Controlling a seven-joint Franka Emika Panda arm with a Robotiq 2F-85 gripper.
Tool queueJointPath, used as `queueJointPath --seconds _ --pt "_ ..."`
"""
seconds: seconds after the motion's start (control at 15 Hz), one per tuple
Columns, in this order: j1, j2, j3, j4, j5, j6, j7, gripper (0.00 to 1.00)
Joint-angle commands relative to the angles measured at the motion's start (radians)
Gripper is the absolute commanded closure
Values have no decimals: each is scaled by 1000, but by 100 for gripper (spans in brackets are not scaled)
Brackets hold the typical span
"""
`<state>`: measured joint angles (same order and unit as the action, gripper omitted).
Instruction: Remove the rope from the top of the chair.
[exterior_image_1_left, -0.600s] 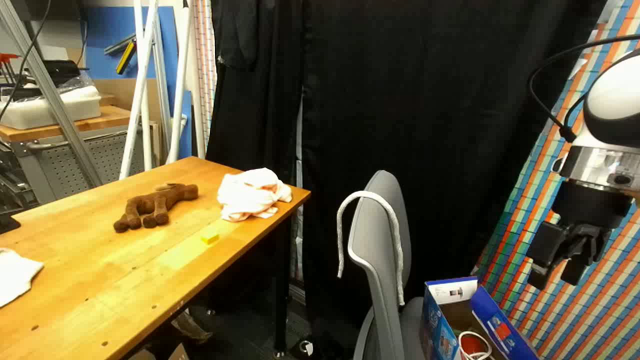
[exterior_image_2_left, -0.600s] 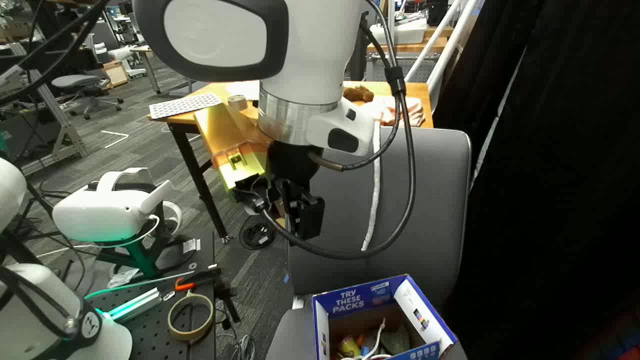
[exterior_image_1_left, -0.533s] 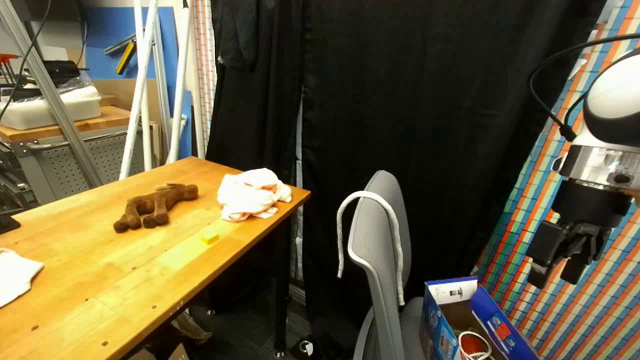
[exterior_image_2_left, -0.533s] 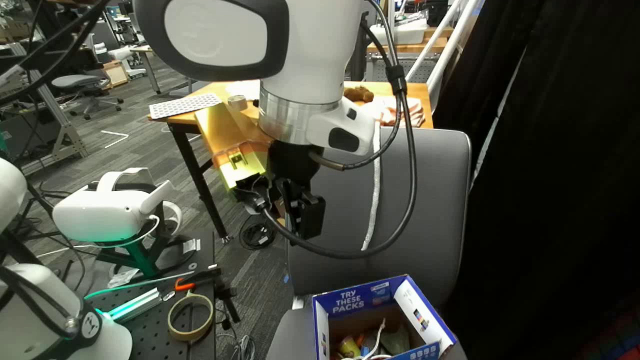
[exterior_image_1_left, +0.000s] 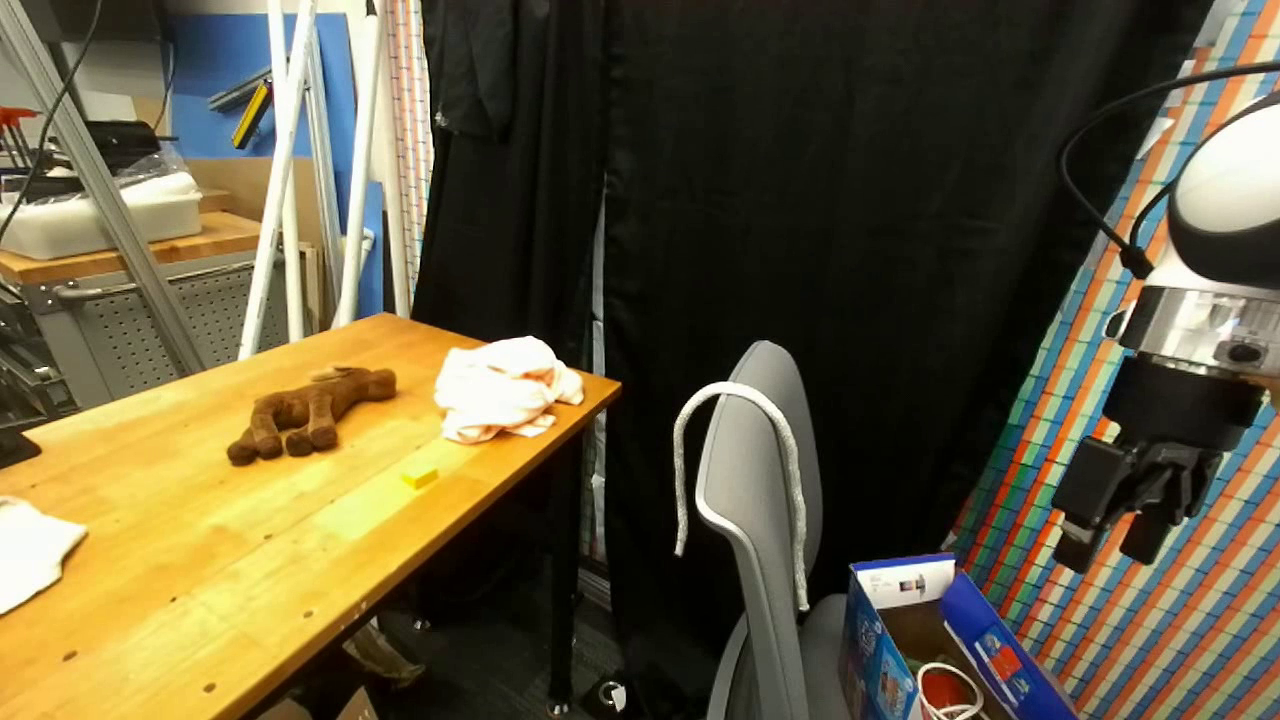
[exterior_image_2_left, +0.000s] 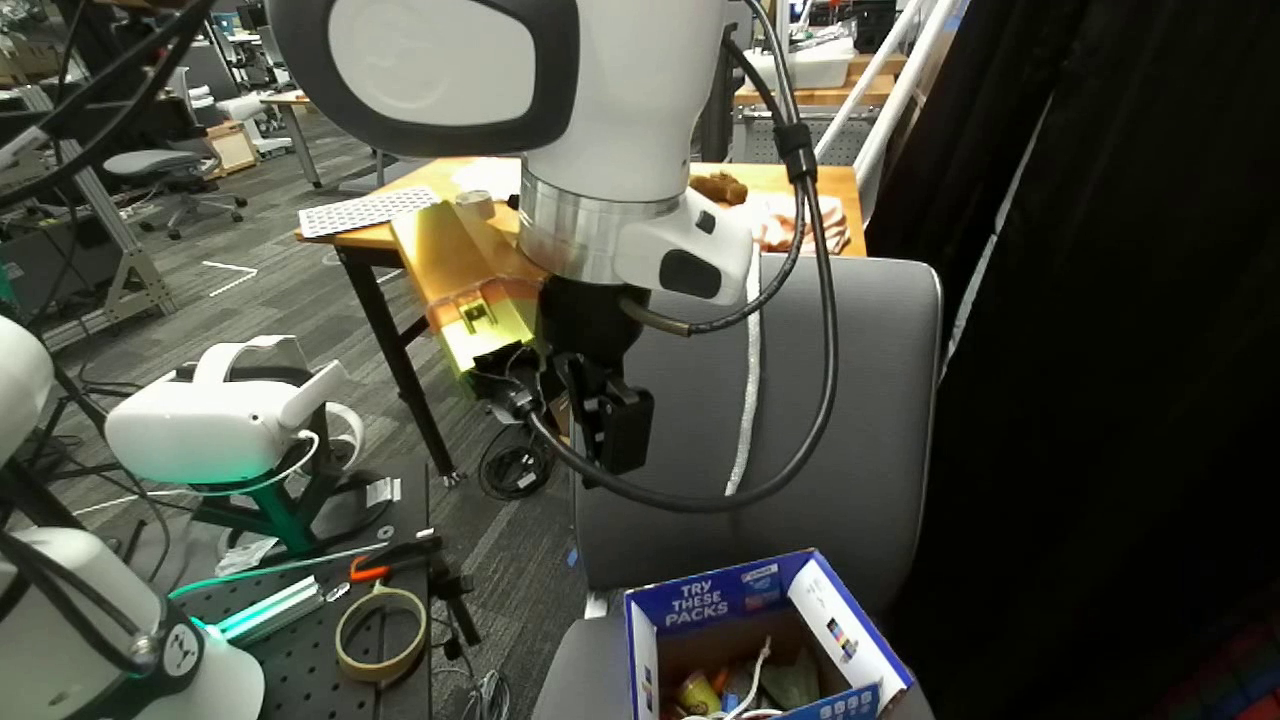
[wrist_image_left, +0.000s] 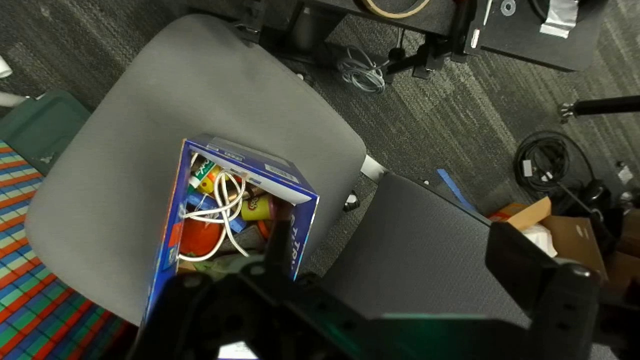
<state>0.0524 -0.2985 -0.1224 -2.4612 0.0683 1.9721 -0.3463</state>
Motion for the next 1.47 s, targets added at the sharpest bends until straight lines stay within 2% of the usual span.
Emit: queueJointPath --seconds 0.0,0.13,0.27,0.6,1.0,1.2,1.4 --pt "-16 1 16 1 5 -2 -4 0" --pt "-5 57 39 75 -38 -22 -9 0" --pt "17 119 60 164 -72 -64 -77 0" --pt "61 333 154 448 -117 -188 -161 0" --pt "110 566 266 772 -299 -288 -243 0" --pt "133 639 299 879 -390 -264 -325 0" --pt "131 699 317 941 -420 -170 -444 0"
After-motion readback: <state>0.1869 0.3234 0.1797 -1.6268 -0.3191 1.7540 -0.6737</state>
